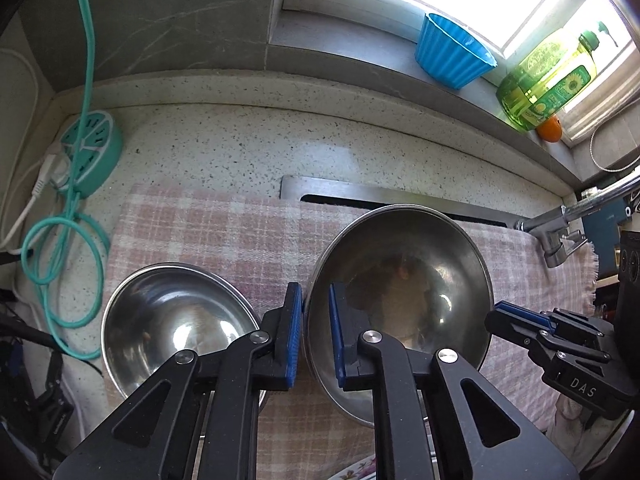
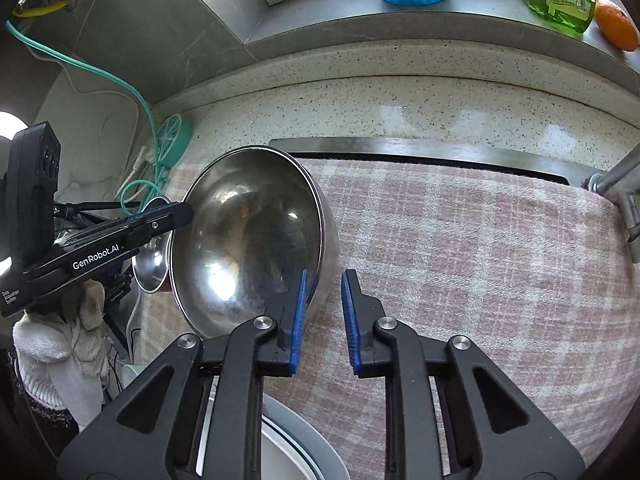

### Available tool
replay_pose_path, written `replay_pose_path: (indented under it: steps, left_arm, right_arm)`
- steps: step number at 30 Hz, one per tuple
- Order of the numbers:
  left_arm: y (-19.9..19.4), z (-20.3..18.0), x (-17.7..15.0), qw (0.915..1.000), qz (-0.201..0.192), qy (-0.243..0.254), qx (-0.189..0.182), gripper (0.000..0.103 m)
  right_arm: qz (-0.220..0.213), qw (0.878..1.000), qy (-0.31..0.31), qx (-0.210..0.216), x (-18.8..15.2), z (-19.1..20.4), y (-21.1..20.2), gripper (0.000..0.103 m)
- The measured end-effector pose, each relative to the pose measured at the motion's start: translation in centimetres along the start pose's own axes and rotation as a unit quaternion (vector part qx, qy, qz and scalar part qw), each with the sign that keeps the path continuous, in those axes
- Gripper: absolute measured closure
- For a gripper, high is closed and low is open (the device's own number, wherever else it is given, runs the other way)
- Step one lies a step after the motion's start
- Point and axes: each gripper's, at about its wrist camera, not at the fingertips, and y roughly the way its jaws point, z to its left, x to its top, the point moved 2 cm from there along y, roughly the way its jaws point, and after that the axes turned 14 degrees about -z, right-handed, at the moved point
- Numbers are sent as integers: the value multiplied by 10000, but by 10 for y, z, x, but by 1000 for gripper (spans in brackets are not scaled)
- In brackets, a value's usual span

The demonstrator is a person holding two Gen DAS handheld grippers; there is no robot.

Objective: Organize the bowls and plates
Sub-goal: 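Carry the large steel bowl beside the plate stack and open the right gripper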

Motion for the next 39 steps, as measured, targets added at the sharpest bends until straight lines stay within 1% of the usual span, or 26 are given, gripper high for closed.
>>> replay_pose_path:
  steps: [3,11,18,25,29,39]
  left_arm:
    - [1,0,-1,10000,0,13,-8,95]
    - [2,2,0,10000,-21,0,2,96]
    - [-4,1,-3,9999,-24,-79,-111,96]
    - [-16,-17,-11,9996,-61,66,-280,96]
    - [-19,-29,-16,9989,-56,128,-438,96]
    - [-31,-73,-32,9949,-17,472,-890,96]
  right_arm:
    - [2,10000,-17,-7,-1,3,3,93]
    - [-19,10000,-16,-92,0,5,4,94]
    - [-12,9999,44,-159,-3,2,-3,95]
    - [-122,9995,105,-259,-5,-11,-26,95]
    - [-187,9993,149,-292,-10,-20,-44,95]
    - [-391,9970,430,-511,-35,-53,-95,95]
